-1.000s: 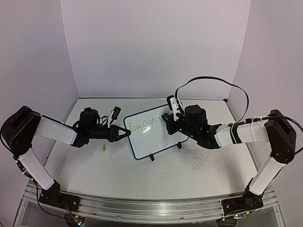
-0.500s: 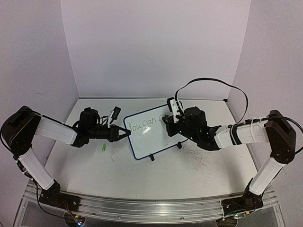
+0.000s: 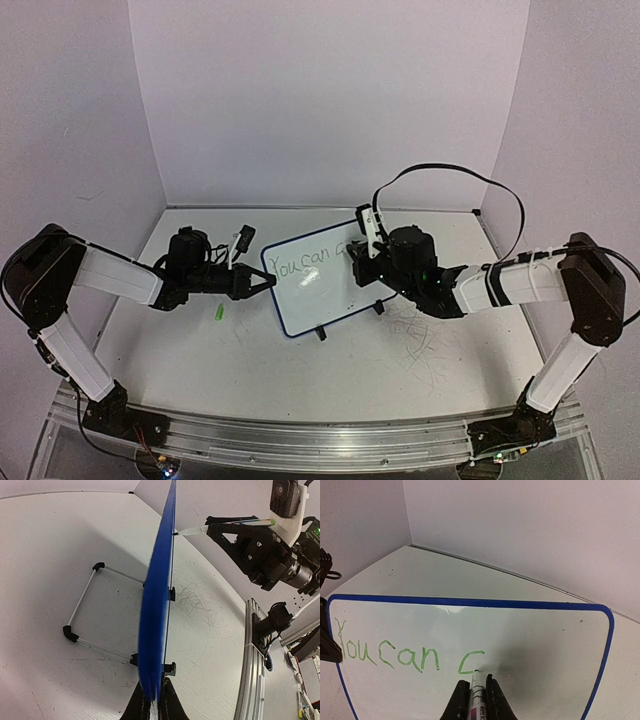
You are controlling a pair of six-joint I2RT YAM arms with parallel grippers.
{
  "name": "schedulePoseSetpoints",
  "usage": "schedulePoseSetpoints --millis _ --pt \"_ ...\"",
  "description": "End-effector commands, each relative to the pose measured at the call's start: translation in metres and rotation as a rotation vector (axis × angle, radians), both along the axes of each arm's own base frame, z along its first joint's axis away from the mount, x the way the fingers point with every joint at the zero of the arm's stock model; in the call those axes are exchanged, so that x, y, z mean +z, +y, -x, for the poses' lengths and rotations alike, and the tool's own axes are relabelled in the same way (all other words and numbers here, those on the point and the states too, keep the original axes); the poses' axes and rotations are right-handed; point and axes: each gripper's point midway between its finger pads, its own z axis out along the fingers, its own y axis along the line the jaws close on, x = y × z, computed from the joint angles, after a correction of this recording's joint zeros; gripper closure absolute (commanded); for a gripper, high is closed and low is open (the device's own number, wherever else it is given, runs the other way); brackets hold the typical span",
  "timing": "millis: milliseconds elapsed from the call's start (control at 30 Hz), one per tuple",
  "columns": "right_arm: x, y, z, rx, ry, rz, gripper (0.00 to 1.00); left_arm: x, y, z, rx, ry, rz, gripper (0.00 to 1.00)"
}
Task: Write a sentence on the whiteboard
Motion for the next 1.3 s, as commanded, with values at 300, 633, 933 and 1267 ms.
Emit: schedulePoseSetpoints --millis 300,633,933,1267 --pt "0.025 -0.001 -0.014 -0.051 -0.062 -0.048 1.00 -0.010 0.007 -0.010 0.049 -0.032 -0.070 1.00" --pt "0.031 0.006 -0.015 -0.032 -0.071 -0.058 1.00 -0.011 0.007 -0.010 0.049 -0.031 -0.073 1.00" --pt "0.020 0.002 -0.014 -0.044 -0.052 -0.046 1.00 -0.011 0.007 -0.010 0.049 -0.032 -0.072 1.00" --pt "0.005 -0.007 -0.001 -0.036 -0.009 -0.044 1.00 -0.010 0.007 -0.011 0.050 -0.035 -0.072 1.00"
